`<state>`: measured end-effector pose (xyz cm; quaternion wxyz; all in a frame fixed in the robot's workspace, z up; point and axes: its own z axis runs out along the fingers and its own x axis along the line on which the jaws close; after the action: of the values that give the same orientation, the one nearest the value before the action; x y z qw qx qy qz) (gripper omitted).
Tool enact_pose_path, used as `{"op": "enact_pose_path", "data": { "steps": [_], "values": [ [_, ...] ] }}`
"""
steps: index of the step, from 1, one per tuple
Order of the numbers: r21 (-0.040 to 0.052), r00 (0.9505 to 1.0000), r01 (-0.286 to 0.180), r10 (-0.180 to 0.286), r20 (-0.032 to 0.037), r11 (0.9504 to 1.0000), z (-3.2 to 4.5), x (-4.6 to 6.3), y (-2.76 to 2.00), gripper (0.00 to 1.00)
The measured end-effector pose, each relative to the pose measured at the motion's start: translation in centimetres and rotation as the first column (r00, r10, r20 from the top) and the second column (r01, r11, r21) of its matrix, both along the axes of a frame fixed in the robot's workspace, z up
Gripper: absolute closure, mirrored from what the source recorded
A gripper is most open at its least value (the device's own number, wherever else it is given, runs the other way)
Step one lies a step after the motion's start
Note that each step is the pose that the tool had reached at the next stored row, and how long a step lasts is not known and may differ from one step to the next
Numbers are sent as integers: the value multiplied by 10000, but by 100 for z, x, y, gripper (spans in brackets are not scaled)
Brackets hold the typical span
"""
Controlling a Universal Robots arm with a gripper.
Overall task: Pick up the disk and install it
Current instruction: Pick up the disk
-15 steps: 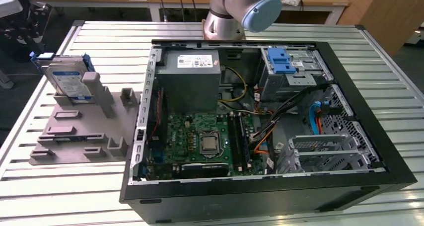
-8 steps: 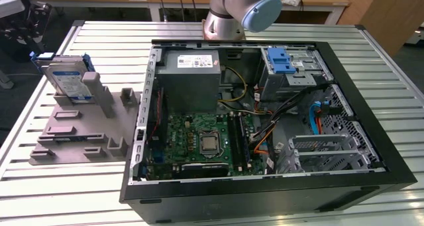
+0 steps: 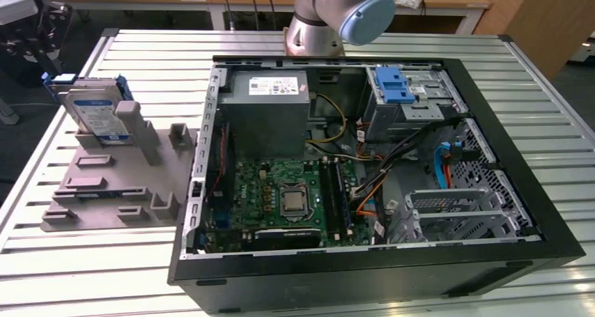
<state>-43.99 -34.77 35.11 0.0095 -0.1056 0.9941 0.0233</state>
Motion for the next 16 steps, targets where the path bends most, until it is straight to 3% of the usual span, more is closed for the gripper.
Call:
{"op": "enact_pose_path", "data": {
  "steps": [16],
  "values": [
    [0,9964,-845,845,-1,9964,0,0,0,89]
  ]
}}
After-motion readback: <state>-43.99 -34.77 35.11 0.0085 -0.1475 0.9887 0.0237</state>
